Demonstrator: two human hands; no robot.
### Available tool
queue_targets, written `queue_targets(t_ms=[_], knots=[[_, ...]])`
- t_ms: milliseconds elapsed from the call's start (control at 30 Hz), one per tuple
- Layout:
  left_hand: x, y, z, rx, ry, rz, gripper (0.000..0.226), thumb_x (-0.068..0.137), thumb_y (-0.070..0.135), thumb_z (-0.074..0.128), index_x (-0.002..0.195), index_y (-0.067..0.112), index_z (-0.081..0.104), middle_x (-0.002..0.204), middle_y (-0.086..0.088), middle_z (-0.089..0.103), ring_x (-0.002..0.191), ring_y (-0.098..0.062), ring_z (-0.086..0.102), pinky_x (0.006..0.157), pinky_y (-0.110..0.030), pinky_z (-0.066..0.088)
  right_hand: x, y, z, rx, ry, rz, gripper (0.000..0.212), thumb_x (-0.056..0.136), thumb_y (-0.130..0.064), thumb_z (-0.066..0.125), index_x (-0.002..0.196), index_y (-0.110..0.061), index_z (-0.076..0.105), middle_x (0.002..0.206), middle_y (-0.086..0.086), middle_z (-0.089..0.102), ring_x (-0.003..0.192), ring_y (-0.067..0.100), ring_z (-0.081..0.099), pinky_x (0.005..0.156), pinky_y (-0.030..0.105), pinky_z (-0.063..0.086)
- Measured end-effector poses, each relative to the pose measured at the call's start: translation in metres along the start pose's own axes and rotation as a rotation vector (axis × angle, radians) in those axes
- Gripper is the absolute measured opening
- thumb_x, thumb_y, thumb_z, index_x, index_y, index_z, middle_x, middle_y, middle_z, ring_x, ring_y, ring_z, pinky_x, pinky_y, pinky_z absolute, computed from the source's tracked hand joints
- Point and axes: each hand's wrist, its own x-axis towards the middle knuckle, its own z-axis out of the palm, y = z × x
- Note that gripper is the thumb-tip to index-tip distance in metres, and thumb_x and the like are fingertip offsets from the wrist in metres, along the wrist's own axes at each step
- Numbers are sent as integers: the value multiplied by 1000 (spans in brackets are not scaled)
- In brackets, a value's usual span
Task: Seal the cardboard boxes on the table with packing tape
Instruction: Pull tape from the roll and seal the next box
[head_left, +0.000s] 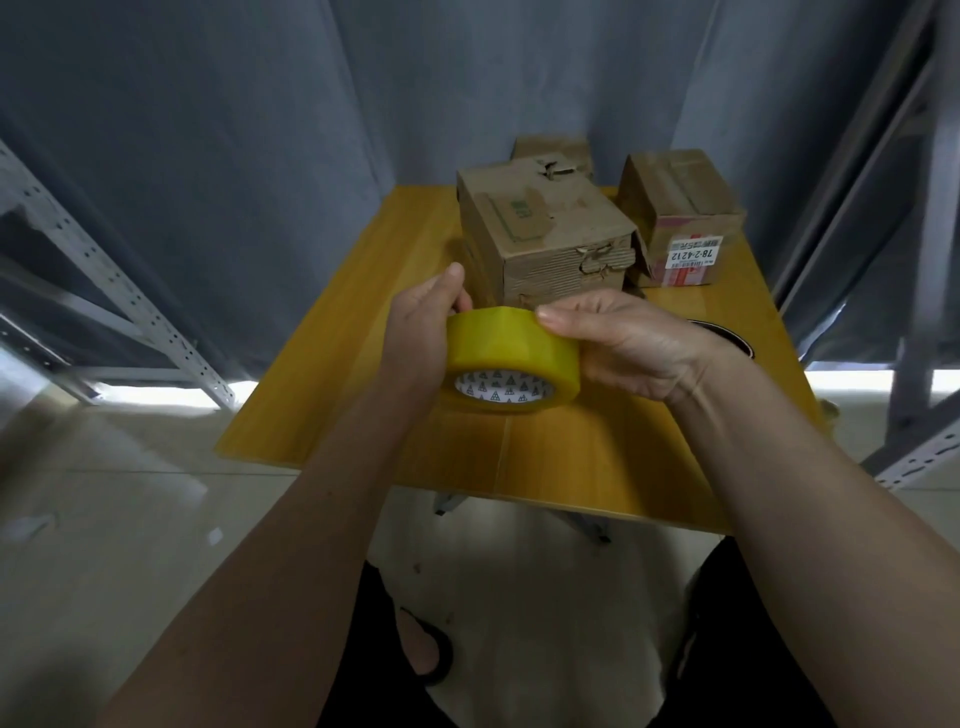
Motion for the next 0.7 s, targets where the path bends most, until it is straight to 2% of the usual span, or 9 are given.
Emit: queue_targets(t_ms=[167,300,400,467,600,700], knots=[[0,0,-1,30,-16,48,45,101,26,44,57,20,46,48,13,42,47,2,39,47,-8,34,-4,-3,-1,-78,-23,18,39,88,-22,51,117,2,60,111,15,66,103,25,62,94,38,51],[-1,-1,2,23,7,35,44,100,22,47,57,19,45,50,8,39,45,1,37,45,-9,32,3,-6,5,-120,176,20,26,91,-12,51,111,-1,65,104,14,65,94,22,62,82,32,53],[0,-3,5,22,17,26,43,99,21,48,56,18,44,54,2,38,45,0,35,45,-11,31,7,-2,12,-100,269,26,25,91,-8,48,107,1,63,99,15,58,93,25,56,80,35,47],[-1,-5,6,18,9,10,43,99,21,49,56,18,45,52,3,37,45,-2,34,45,-13,31,7,1,14,-77,280,29,20,90,-6,46,100,-2,63,94,14,57,88,23,57,75,33,48],[-1,-12,7,18,17,-23,45,98,21,50,54,19,45,47,6,35,43,-4,32,43,-16,29,5,5,13,-15,237,21,25,90,1,41,90,-4,66,79,6,65,70,11,65,61,23,56],[-2,-15,8,16,29,-40,46,98,21,51,52,21,44,44,11,35,43,-4,33,42,-15,30,5,7,14,9,256,10,31,86,5,37,84,-4,67,74,5,65,68,11,64,59,23,55]])
